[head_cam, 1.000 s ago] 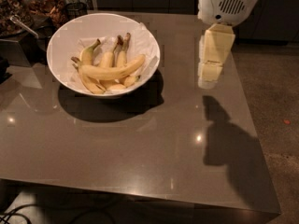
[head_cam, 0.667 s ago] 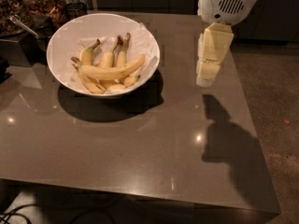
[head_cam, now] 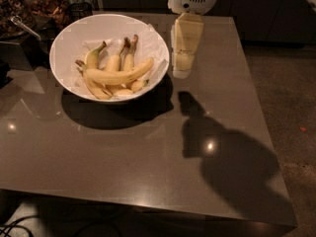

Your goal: Pick banana from white bowl

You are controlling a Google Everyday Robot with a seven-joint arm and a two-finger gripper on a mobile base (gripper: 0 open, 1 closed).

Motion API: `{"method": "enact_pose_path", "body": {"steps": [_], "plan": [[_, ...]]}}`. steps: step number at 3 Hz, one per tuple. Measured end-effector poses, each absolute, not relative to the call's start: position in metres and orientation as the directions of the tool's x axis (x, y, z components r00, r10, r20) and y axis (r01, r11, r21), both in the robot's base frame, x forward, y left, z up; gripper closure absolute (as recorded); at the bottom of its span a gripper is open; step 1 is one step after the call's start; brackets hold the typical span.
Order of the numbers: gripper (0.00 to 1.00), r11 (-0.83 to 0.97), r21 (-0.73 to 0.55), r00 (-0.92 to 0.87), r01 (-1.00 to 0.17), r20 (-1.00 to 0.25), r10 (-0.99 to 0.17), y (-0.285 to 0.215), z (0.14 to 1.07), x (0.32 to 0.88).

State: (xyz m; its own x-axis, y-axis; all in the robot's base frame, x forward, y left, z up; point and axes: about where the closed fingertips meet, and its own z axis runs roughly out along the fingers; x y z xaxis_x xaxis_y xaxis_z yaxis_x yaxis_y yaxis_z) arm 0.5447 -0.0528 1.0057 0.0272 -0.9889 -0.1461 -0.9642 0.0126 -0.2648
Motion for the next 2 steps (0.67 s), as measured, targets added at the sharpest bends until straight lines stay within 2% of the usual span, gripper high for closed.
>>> {"method": "enact_pose_path", "body": {"steps": [1, 2], "plan": [[0.00, -0.056, -0.242, 0.094, -0.969, -0.147, -0.985, -0.022, 0.998, 0.559], [0.08, -0.088, -0.213, 0.122, -0.973, -0.153, -0.981, 0.000, 0.985, 0.572]]}}
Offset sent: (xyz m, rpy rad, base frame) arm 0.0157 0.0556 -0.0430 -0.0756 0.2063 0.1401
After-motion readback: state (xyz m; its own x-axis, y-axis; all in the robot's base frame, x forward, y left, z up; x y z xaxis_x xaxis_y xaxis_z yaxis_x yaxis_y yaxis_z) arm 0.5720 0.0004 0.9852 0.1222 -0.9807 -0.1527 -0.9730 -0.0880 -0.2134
